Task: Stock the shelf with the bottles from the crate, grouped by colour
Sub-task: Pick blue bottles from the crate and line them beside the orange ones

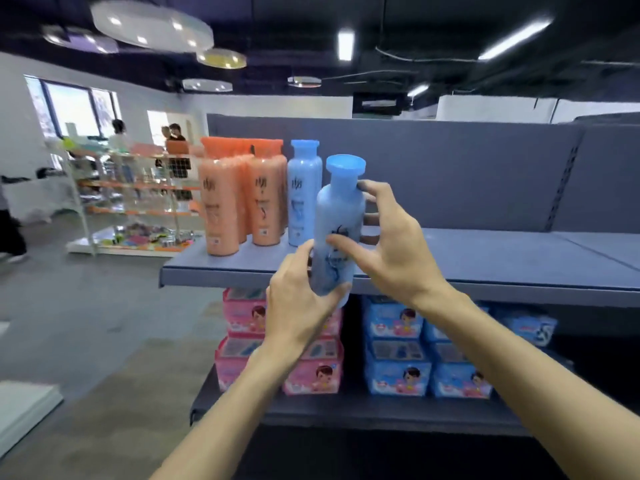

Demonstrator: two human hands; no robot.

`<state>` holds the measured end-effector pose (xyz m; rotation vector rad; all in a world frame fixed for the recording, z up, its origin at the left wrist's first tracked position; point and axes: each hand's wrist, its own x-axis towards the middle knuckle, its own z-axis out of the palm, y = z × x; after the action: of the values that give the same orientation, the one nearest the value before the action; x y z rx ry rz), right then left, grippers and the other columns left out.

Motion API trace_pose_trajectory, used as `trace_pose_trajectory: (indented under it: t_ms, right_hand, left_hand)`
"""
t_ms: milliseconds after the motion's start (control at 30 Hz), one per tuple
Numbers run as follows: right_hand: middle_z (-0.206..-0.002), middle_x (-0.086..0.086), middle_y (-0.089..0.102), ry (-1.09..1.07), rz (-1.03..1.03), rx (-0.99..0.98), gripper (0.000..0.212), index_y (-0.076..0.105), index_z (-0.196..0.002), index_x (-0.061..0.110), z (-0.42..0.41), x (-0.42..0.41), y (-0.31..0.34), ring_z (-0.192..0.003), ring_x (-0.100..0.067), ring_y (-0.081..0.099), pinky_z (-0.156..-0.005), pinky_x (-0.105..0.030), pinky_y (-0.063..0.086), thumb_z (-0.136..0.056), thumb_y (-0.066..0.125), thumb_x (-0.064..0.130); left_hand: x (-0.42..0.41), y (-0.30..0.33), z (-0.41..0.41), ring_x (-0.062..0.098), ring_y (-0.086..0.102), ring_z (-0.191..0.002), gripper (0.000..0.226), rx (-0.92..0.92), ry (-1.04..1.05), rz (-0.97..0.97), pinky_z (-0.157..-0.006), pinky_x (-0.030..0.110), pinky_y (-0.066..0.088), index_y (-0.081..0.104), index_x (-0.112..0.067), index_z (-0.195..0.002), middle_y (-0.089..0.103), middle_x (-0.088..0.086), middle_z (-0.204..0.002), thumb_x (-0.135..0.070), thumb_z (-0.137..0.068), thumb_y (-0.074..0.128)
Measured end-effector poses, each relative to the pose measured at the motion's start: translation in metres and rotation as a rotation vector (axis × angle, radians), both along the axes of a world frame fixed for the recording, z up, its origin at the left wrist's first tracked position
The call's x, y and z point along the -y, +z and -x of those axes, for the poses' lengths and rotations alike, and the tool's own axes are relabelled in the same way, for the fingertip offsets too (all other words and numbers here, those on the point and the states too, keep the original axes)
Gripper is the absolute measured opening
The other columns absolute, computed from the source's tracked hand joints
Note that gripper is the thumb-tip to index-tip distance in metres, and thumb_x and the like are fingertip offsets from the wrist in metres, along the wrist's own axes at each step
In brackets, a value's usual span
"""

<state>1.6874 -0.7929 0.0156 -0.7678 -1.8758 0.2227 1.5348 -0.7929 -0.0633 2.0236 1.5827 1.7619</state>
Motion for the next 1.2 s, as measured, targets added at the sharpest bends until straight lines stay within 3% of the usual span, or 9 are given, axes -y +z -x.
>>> trace_pose_trajectory:
  t_ms: [133,333,567,700,1200]
  right_hand:
    - [-0.112,-0.001,0.064,-0.022,0.019,-0.007,0.065,0.043,-0.134,0.021,0.018,-0.031,0.022,-0.091,-0.019,0.068,-0.079,-0.038,0.058,-0.081,0.081,0.029]
    - [-0.116,-0.001,0.062,-0.058,0.044,0.063,0.065,0.041,-0.135,0.02,0.048,-0.08,0.025,-0.101,-0.022,0.062,-0.087,-0.043,0.054,-0.082,0.077,0.033]
    - [-0.116,-0.005,0.059,-0.105,0.154,0.151,0.063,0.036,-0.129,0.024,0.068,-0.123,0.033,-0.104,-0.025,0.059,-0.089,-0.046,0.053,-0.082,0.076,0.04]
    - [-0.116,-0.007,0.058,-0.12,0.169,0.174,0.061,0.036,-0.126,0.022,0.073,-0.135,0.035,-0.102,-0.025,0.058,-0.087,-0.043,0.054,-0.083,0.076,0.038]
    - [-0.115,-0.008,0.054,-0.165,0.162,0.218,0.057,0.035,-0.123,0.018,0.08,-0.161,0.036,-0.092,-0.023,0.056,-0.077,-0.038,0.053,-0.085,0.074,0.037]
  left_hand:
    - [-0.022,0.027,0.015,0.017,0.06,-0.107,0.072,-0.057,0.073,0.039,-0.085,0.041,0.053,0.052,-0.024,-0.132,0.065,-0.005,-0.114,-0.051,-0.071,0.079]
    - [-0.055,0.034,0.029,0.029,0.057,-0.106,0.07,-0.069,0.158,0.173,-0.083,0.043,0.049,0.048,-0.01,-0.128,0.062,0.007,-0.11,-0.045,-0.075,0.078]
    - [-0.08,0.041,0.042,0.026,0.051,-0.088,0.053,-0.106,0.162,0.253,-0.066,0.033,0.035,0.037,-0.016,-0.101,0.049,0.0,-0.089,-0.042,-0.078,0.077]
    - [-0.092,0.041,0.044,0.026,0.051,-0.094,0.055,-0.085,0.158,0.269,-0.071,0.033,0.036,0.042,-0.012,-0.112,0.051,0.001,-0.098,-0.038,-0.08,0.077]
    - [-0.118,0.043,0.046,0.029,0.049,-0.11,0.057,-0.073,0.124,0.306,-0.08,0.034,0.034,0.039,-0.011,-0.125,0.052,0.008,-0.114,-0.031,-0.084,0.074]
